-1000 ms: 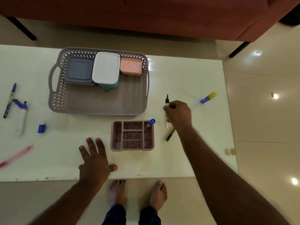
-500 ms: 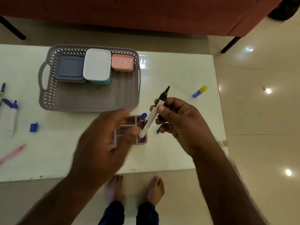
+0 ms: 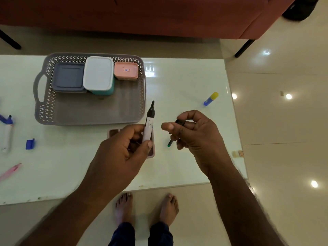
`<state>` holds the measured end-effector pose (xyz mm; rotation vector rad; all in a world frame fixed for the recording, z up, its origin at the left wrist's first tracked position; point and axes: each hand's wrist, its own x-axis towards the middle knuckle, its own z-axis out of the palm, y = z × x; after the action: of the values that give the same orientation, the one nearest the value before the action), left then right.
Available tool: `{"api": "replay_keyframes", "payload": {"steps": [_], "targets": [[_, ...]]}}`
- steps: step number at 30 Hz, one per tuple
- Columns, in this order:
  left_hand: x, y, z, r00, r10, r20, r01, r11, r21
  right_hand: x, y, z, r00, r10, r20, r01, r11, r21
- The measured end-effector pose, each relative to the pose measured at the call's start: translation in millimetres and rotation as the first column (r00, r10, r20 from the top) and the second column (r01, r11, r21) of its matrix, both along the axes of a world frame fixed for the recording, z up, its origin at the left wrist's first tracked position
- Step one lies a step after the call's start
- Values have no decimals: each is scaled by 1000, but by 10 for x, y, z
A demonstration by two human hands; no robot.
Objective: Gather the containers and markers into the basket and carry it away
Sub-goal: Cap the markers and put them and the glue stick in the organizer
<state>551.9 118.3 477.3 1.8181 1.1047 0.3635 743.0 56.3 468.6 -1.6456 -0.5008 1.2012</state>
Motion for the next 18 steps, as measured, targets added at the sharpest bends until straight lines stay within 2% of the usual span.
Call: {"api": "replay_keyframes", "payload": {"steps": [5, 8, 12, 18], "targets": [[-72, -100, -87, 998, -17, -63, 17, 1000, -6, 113, -157, -60, 999, -47, -17, 48, 994, 103], [-90, -135, -104, 996, -26, -82, 26, 1000, -2, 170, -200, -67, 990, -46, -134, 67, 985, 156], [-36, -179, -113, 992, -83, -100, 84, 996, 6, 218, -193, -61, 954, -130, -270, 189, 960, 205], [15, -215, -158, 981, -132, -144, 139, 990, 34, 164, -162, -18, 987, -154, -44, 159, 973, 165]]}}
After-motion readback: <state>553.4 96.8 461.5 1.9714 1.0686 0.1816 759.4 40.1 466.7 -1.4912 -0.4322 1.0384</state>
